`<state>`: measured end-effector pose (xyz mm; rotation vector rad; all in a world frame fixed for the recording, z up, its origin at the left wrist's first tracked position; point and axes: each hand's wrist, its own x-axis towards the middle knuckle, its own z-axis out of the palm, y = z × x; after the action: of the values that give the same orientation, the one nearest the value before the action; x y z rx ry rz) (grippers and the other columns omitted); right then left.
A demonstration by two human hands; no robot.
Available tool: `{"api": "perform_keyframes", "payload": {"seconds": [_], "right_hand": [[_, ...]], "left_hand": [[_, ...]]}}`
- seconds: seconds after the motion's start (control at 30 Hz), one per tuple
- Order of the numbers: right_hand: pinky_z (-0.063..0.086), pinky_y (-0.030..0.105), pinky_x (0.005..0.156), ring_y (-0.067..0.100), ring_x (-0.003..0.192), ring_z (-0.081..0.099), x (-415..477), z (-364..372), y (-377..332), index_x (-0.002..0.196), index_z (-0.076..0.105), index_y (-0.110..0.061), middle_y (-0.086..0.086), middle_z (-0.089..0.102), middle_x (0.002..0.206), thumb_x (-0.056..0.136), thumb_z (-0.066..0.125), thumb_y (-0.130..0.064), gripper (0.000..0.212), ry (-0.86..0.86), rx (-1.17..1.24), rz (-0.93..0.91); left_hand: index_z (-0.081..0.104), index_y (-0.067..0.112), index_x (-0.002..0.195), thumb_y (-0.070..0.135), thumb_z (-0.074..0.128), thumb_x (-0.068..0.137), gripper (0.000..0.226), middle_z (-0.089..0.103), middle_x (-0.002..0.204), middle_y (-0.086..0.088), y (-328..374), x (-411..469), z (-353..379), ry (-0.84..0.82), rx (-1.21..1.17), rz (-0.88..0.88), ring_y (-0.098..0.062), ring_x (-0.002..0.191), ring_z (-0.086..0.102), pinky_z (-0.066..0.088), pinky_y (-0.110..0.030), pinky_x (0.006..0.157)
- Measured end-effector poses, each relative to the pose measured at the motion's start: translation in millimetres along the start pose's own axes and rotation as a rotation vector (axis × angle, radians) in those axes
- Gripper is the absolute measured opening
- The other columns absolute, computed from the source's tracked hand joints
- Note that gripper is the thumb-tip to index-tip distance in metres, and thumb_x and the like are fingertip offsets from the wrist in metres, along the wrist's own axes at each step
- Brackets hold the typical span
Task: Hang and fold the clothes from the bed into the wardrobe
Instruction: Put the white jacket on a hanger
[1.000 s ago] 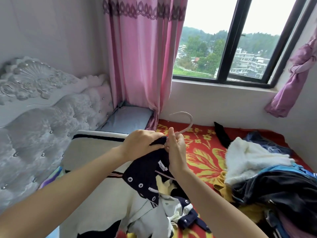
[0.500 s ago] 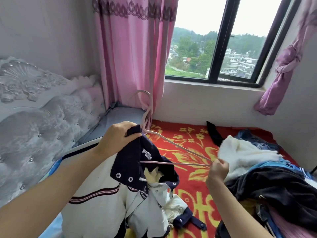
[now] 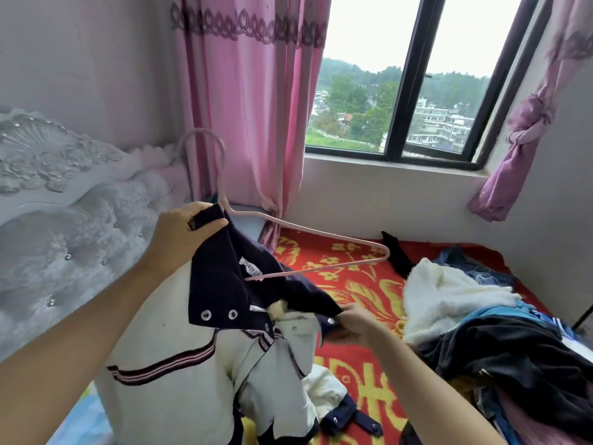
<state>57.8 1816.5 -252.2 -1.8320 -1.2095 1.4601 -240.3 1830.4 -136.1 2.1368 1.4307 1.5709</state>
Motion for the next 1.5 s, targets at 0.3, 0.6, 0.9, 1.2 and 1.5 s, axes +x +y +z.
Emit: {"api": "perform_keyframes", "payload": {"seconds": [0.3,0.6,0.9,1.2,1.5], "right_hand": [[0.039,0.018,0.031,0.016,0.026,0.048,-58.1,-54.1,-99.4,0.07,0.057,0.002,0.005,0.047,0.034,0.08,0.033,0.016,0.03,0.232,-0.054,-0.327],[0.036,0.024,0.051,0.029,0.055,0.052,-76.8,-51.1,-118.1,0.062,0.056,-0.002,0.01,0.054,0.057,0.069,0.044,0.003,0.014,0.568,-0.608,-0.47],[0.034,0.029,0.064,0.029,0.074,0.047,-88.0,-39.2,-126.9,0.09,0.062,-0.003,0.015,0.062,0.085,0.079,0.048,-0.006,0.018,0.82,-0.831,-0.589],[0.034,0.024,0.058,0.028,0.073,0.051,-91.5,-21.6,-152.6,0.086,0.065,-0.001,0.01,0.056,0.076,0.076,0.048,-0.001,0.02,0.807,-0.582,-0.614],[0.036,0.03,0.067,0.035,0.094,0.06,-73.5,-5.3,-138.7,0.083,0.045,-0.007,0.019,0.065,0.101,0.086,0.044,-0.007,0.004,0.91,-0.773,-0.512]], "left_hand": [[0.072,0.014,0.086,0.011,0.074,0.079,0.008,0.061,0.074,0.035,-43.9,-25.1,-24.2,0.127,0.12,0.137,0.012,0.068,0.053,0.036,0.001,0.065],[0.068,-0.006,0.09,0.033,0.039,0.101,0.05,0.067,0.074,-0.014,-55.6,-20.5,-15.9,0.351,0.583,0.652,-0.021,0.06,0.06,0.048,-0.029,0.046],[0.067,-0.004,0.094,0.019,0.056,0.091,0.026,0.062,0.069,-0.013,-62.1,1.6,-30.3,0.385,0.962,0.734,-0.025,0.041,0.054,0.037,-0.025,0.034],[0.057,0.0,0.081,0.016,0.046,0.095,0.023,0.05,0.058,-0.011,-73.3,44.2,-38.3,0.297,1.054,0.697,-0.025,0.038,0.051,0.036,-0.026,0.029],[0.066,-0.004,0.098,0.018,0.033,0.101,0.04,0.063,0.077,-0.015,-2.5,14.1,-14.9,0.349,0.866,0.665,-0.03,0.054,0.06,0.041,-0.029,0.037]]}}
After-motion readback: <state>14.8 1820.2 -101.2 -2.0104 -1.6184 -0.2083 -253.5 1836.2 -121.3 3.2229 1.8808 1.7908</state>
